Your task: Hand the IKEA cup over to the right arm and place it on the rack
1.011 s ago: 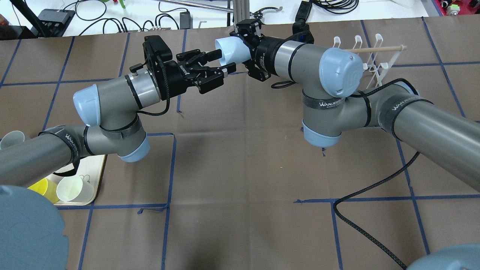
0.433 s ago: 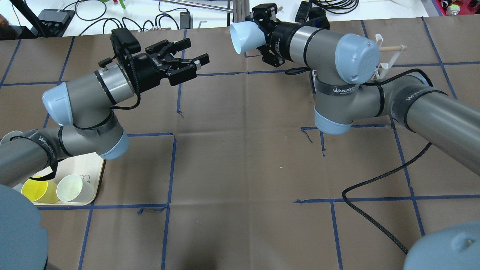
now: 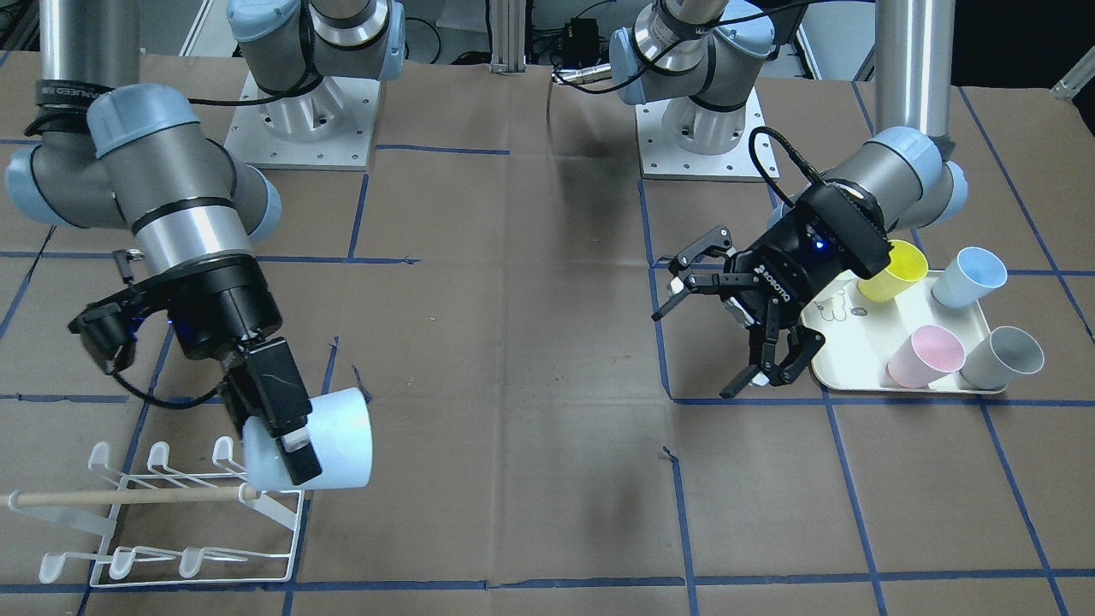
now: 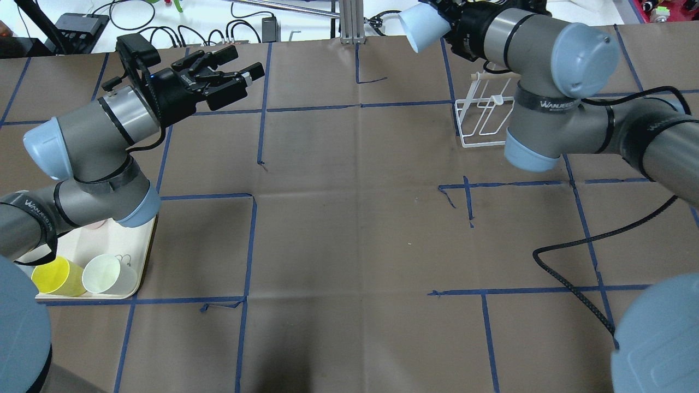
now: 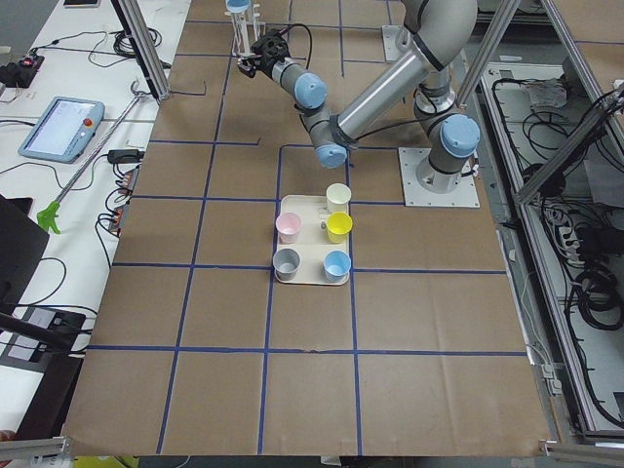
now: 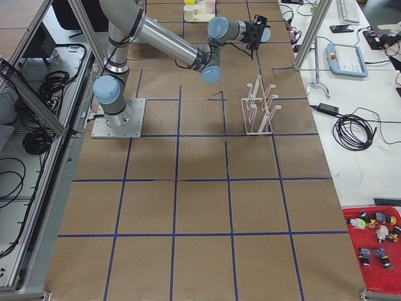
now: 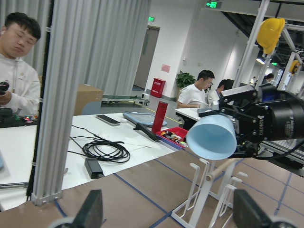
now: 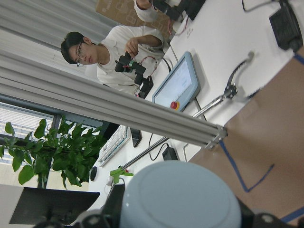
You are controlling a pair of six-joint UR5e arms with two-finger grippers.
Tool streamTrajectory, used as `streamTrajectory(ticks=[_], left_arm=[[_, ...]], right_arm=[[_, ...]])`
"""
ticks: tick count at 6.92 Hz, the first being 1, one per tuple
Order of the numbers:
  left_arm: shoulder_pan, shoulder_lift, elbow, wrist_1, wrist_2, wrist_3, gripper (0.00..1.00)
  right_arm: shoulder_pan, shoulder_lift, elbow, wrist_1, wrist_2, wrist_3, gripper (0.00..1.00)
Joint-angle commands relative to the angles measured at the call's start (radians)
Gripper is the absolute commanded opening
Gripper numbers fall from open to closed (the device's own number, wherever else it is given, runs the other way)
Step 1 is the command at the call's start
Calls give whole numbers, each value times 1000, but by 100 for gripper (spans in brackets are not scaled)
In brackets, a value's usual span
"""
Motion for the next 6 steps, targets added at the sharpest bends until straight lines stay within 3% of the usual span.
streamTrajectory(ticks=[1, 2, 4, 6], left_arm=[[-26, 3, 41, -98, 235, -25, 97], [-74, 9, 88, -216, 392, -25, 97], [-211, 47, 248, -649, 742, -25, 98], [-302, 82, 364, -1068, 971, -25, 99]], right_arm=[[-46, 78, -88, -18, -10, -375, 41], [-64, 111, -117, -64, -88, -565, 41], [-115, 140, -134, -82, -160, -863, 41], [-121, 197, -157, -122, -240, -968, 40]])
